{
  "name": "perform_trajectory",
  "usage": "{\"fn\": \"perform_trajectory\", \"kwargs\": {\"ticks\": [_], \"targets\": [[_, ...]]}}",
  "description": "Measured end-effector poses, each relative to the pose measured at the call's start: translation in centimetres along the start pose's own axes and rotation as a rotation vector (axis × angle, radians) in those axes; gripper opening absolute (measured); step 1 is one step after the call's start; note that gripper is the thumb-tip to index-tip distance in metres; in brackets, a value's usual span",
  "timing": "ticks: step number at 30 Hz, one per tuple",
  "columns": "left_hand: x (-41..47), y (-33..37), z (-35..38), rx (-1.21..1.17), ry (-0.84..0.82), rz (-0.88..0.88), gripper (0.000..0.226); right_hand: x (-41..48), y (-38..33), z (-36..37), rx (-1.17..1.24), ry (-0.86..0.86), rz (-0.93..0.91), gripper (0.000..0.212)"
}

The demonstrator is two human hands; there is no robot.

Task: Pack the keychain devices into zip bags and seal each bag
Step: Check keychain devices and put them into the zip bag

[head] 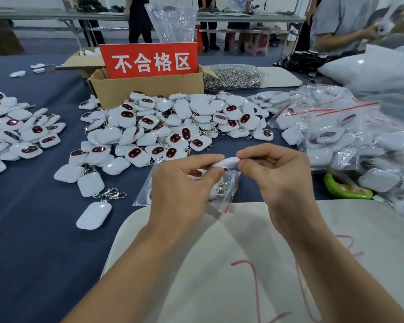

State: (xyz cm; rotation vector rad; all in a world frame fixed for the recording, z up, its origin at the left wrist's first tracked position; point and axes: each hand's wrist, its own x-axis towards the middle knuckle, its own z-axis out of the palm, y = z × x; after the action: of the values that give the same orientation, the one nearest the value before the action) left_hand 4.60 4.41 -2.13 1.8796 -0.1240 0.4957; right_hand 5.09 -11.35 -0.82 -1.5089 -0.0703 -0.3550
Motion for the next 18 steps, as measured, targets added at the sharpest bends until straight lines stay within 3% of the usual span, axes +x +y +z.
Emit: {"fn": "perform_trajectory", "kwargs": {"ticks": [3, 6, 9, 12, 15, 18], "targets": [[0.2, 0.3, 0.1, -0.161, 0.004, -0.083, 0.033, -0.1, 0.2, 0.1, -0.087, 0.0, -0.036, 0.038], [0.6, 0.7, -0.1, -0.399, 0.012, -0.234, 0.022, -0.2, 0.1, 0.2, -0.045, -0.119, -0.033, 0.049], [0.9, 0.9, -0.5, -0.509, -0.013, -0.356, 0.019, -0.3, 0.1, 0.4, -0.062, -0.152, 0.014, 0.041], [1.0, 0.7, -0.4, -0.536, -0.019, -0.354, 0.03, -0.2, 0.3, 0.5, -0.085, -0.048, 0.021, 0.019], [0.9, 0.2, -0.2, -0.456, -0.046, -0.263, 0.029, 0.0, 0.3, 0.2, -0.07, 0.002, 0.066, 0.022], [0.6, -0.3, -0.1, -0.22, -0.026, -0.157, 0.021, 0.3, 0.5, -0.2, -0.098, 0.086, 0.17, 0.027]]}}
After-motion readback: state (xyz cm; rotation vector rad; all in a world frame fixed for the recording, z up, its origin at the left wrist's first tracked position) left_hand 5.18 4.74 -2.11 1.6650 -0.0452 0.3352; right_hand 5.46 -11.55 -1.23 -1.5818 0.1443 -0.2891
